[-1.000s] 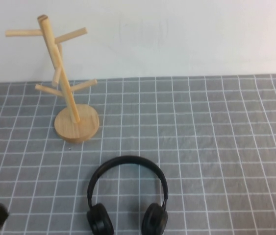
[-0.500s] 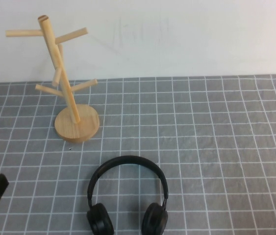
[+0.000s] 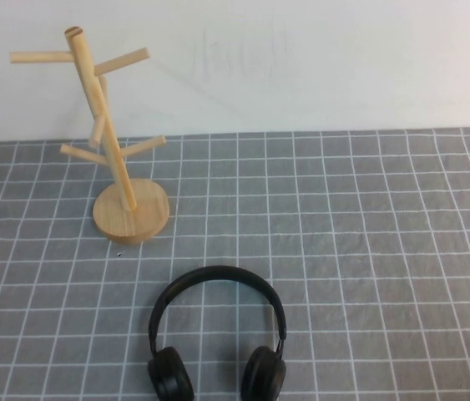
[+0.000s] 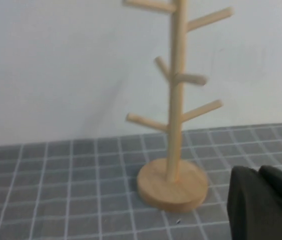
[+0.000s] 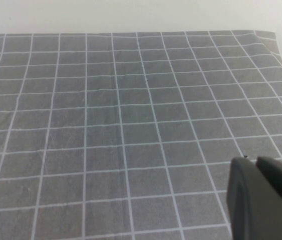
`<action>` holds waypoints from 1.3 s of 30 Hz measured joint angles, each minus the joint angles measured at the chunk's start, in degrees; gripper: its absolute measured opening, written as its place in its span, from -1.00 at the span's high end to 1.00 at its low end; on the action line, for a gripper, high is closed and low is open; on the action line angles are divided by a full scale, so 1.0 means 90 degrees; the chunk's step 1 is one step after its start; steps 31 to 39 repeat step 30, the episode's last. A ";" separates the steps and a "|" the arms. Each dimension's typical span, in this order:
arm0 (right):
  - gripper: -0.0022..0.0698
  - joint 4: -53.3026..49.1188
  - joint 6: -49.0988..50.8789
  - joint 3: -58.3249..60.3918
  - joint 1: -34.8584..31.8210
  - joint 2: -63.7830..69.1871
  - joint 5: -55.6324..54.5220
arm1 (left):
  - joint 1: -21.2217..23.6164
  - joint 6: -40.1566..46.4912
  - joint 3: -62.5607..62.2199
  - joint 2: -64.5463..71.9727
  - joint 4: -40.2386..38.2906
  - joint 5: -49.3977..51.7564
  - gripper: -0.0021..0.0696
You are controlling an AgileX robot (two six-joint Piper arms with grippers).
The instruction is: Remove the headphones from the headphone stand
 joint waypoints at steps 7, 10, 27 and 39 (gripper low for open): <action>0.96 0.0000 0.0000 0.0000 0.0000 0.0000 0.0000 | 0.0407 -0.0507 0.1002 -0.0970 -0.0024 0.0122 0.95; 0.96 0.0000 0.0000 0.0000 0.0000 0.0000 0.0000 | 0.0422 -0.0917 0.1124 -0.1251 0.0084 0.0766 0.95; 0.96 0.0000 0.0000 0.0000 0.0000 0.0000 0.0000 | 0.0426 -0.1134 0.1128 -0.1304 0.0272 0.1482 0.95; 0.96 0.0000 0.0000 0.0000 0.0000 0.0000 0.0000 | 0.0426 -0.1134 0.1128 -0.1304 0.0272 0.1482 0.95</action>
